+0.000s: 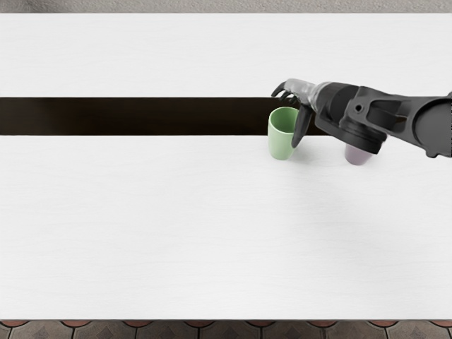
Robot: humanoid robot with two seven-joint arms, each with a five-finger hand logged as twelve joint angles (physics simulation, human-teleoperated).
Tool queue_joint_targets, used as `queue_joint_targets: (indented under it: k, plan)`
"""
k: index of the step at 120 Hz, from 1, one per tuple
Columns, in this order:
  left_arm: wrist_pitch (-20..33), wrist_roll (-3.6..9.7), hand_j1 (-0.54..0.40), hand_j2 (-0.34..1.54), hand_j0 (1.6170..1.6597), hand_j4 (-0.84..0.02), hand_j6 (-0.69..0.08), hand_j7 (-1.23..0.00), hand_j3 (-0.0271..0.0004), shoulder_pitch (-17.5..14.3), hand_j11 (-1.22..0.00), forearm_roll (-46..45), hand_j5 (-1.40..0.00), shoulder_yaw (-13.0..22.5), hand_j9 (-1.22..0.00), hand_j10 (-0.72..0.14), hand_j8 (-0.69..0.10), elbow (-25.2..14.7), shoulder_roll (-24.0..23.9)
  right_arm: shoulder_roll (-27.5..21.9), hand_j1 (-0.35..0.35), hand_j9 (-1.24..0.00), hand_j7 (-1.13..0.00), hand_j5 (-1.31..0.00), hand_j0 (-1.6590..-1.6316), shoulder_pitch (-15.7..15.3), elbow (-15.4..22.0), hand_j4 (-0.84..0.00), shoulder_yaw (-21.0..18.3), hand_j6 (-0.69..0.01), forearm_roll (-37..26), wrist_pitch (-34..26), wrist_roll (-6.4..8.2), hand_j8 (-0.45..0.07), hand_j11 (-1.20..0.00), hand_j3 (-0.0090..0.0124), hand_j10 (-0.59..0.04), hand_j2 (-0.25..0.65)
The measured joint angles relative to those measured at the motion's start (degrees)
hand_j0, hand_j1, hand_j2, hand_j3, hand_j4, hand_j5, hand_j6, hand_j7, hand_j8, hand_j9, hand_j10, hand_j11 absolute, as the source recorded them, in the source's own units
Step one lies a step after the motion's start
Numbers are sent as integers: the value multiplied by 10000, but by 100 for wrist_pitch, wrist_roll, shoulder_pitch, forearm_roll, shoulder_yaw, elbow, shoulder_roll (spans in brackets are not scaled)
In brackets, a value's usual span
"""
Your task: Pick up cup and place in cup with right hand
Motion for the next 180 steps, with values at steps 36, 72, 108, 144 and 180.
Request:
queue_joint_targets:
  k: [36,72,108,144,180]
  plan:
    - [0,0,3490,0,16581,-3,-3,-1,0,0,0,0,-1,0,0,-2,-3,0,0,214,-656,-3086,-3083,-3087,-16581,18,-8,-2394,-163,-2406,-8,-172,-2,-2398,-3085,0,-2389,-457]
    - [0,0,3490,0,16581,-3,-4,-1,-1,0,-1,0,-1,0,-1,-3,-4,0,0,272,605,-4414,-4496,-4341,-16578,44,-19,-3681,-278,-3385,-36,-222,-12,-2103,-4481,-9,-2402,-605]
    - [0,0,3489,2,16581,-3,-4,-2,-1,0,-2,0,-2,0,-2,-3,-4,0,0,270,1287,-5291,-5541,-5103,-16563,49,-25,-4759,-270,-3355,-52,-228,-102,-2147,-5445,-7,-2542,-278]
    - [0,0,3490,0,16581,-3,-4,-1,-1,0,-1,0,-1,0,-1,-3,-3,0,0,236,1094,-5834,-5864,-5699,-16569,250,-17,-4694,-231,-4222,63,-125,-137,-2970,-5871,1,-3284,1198]
    - [0,0,3490,0,16581,-3,-3,-1,0,0,0,1,-1,0,-1,-2,-3,0,0,-144,1012,-6020,-5913,-5977,-16572,831,21,-4487,-202,-4274,355,512,-144,-3117,-5947,0,-3441,1353]
